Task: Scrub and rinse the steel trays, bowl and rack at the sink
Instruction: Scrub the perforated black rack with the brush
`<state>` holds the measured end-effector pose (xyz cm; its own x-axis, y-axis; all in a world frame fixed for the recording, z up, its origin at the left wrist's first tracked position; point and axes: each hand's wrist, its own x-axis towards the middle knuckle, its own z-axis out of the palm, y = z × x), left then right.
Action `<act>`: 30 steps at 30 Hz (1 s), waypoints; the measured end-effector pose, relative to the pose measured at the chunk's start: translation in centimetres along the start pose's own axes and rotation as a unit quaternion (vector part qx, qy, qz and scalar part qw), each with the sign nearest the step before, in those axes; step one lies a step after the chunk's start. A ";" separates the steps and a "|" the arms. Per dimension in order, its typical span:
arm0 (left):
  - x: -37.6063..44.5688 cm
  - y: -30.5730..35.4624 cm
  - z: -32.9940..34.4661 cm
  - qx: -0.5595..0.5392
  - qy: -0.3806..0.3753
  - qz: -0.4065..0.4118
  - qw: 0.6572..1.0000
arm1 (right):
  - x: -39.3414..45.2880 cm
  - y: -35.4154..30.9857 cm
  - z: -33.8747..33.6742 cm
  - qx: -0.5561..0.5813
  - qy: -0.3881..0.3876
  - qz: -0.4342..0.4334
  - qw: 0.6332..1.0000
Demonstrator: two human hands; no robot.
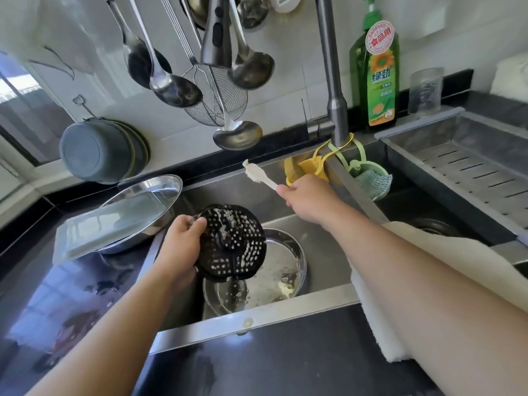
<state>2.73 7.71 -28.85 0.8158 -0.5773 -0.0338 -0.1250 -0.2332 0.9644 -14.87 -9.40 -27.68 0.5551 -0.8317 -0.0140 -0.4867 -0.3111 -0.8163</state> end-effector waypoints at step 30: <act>-1.7 0.8 -1.8 -0.417 -0.246 -0.088 0.871 | -1.8 -2.3 2.9 0.010 -0.042 -0.045 0.998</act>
<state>2.21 9.90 -27.57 0.4146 -0.9032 -0.1111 0.5978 0.1783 0.7816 -12.77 -5.83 -27.47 0.6507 -0.7592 0.0125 -0.4197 -0.3734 -0.8273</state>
